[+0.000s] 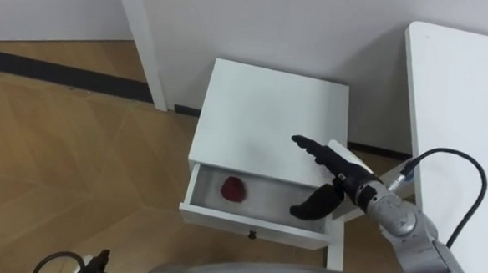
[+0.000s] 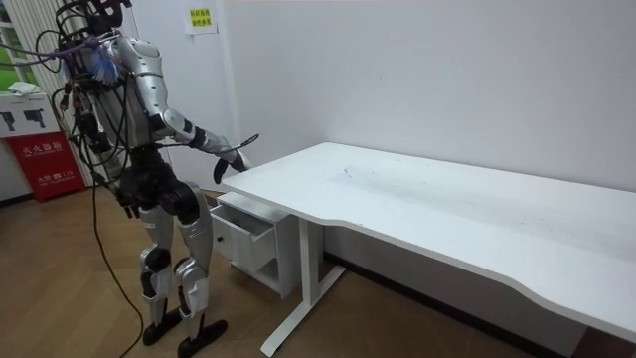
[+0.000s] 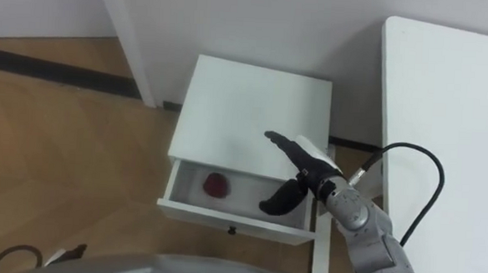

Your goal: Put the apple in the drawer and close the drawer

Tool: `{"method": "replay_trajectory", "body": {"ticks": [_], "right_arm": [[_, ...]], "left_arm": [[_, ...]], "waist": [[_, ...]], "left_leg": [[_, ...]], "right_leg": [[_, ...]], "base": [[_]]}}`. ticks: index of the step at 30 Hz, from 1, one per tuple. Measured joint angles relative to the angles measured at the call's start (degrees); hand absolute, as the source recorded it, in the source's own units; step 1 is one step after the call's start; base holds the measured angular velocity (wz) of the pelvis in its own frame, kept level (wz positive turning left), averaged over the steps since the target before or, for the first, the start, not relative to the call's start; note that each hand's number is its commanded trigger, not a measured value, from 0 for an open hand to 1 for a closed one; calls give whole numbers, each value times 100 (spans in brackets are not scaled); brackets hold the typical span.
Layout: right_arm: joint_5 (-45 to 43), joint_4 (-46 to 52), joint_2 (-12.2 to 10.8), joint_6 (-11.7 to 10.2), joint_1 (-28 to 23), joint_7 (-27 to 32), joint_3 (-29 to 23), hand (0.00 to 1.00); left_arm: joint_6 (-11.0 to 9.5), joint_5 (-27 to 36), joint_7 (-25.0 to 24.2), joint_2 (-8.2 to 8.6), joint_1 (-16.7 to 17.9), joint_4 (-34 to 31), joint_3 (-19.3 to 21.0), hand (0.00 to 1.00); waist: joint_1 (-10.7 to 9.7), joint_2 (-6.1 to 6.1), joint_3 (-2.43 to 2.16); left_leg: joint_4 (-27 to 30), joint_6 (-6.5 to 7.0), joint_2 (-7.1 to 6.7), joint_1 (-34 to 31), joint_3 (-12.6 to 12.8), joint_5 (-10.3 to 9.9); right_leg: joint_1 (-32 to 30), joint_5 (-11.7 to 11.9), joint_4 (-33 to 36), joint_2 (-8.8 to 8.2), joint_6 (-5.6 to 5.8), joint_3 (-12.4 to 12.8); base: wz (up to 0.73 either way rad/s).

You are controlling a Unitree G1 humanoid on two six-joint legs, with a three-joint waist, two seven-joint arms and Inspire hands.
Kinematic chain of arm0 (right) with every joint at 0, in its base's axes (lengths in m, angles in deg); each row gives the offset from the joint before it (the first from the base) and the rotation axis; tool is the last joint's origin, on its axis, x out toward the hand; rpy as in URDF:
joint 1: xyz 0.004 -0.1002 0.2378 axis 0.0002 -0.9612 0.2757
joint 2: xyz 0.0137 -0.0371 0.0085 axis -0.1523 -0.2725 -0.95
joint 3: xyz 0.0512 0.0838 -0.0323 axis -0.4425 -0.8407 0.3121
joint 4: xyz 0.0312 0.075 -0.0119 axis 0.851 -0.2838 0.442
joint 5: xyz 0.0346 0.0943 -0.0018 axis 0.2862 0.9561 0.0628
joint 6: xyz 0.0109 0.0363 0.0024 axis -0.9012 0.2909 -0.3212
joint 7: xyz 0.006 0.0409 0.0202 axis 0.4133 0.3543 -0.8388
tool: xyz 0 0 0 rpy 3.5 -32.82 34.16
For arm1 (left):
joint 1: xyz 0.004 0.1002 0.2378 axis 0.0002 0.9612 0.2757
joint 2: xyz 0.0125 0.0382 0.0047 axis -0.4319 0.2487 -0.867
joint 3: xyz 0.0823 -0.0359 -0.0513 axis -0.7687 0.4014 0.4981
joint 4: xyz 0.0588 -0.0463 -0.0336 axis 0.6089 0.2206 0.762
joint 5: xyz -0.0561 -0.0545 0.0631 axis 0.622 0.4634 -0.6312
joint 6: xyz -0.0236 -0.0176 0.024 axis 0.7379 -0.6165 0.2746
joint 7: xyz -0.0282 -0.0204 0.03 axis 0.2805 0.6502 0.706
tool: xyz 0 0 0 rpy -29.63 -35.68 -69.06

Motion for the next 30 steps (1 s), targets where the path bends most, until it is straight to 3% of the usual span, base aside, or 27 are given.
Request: {"method": "replay_trajectory", "body": {"ticks": [4,9,13,18,21,23,24,25,26,27,28,30], "right_arm": [[76,-873,-142,20,-85,297,-452,0],[424,-2115,-156,-46,-224,857,-779,0],[509,-2618,-343,-390,-144,1307,-1006,0],[517,-3023,-377,-476,-81,1711,-1070,0],[398,-3155,-360,-473,-83,2040,-1326,0],[395,-3301,-331,-438,-84,2230,-1621,0],[404,-3401,-293,-352,-85,2342,-1760,0],[406,-3456,-221,-194,-119,2466,-1796,0],[410,-3483,-189,-134,-135,2503,-1829,0],[441,-3565,-120,-90,-133,2546,-1827,0],[471,-3615,-97,-94,-107,2577,-1828,0],[787,-3865,-78,-38,-200,2544,-1814,0]], "left_arm": [[57,-55,42,15,102,1,138,0],[135,-170,162,27,116,39,135,0],[184,-171,278,108,119,83,303,0],[295,-183,344,180,156,84,411,0],[334,-292,357,289,127,73,582,0],[335,-349,357,314,38,53,689,0],[336,-348,361,289,-61,47,710,0],[319,-357,370,236,-126,41,714,0],[319,-365,373,215,-141,46,714,0],[317,-367,378,158,-176,84,724,0],[314,-366,378,100,-246,209,726,0],[323,-354,334,66,-388,437,694,0]], "waist": [[-26,2,-2],[-31,53,1],[-42,66,-30],[-109,81,-58],[-246,129,-80],[-334,217,-108],[-418,257,-98],[-501,257,-100],[-516,287,-110],[-493,338,-123],[-526,367,-106],[-623,510,-77]], "left_leg": [[-9,1,-6,47,-27,0],[-17,4,-6,33,-37,-5],[-6,13,-11,49,-44,-11],[9,51,-30,142,-134,-35],[160,118,-128,82,-95,-75],[271,194,-156,16,84,-90],[288,270,-155,10,270,-46],[315,344,-224,-4,485,-27],[323,393,-225,4,578,-48],[426,502,-199,-44,766,-105],[638,579,-190,-170,885,-171],[923,614,-74,-311,899,-209]], "right_leg": [[61,7,-63,4,14,20],[53,6,-63,5,16,30],[84,8,-63,1,21,52],[219,7,-51,-22,33,62],[141,-122,240,-169,206,67],[-260,-235,1078,-316,341,106],[-763,-223,2070,-468,341,232],[-1389,40,3189,-614,361,399],[-1725,345,3771,-642,374,489],[-2450,1032,4849,-708,425,678],[-3211,920,6496,-809,289,740],[-4036,625,8369,-818,225,705]], "base": [[3],[0],[3],[17],[36],[45],[48],[37],[-4],[-41],[-43],[-2]]}}
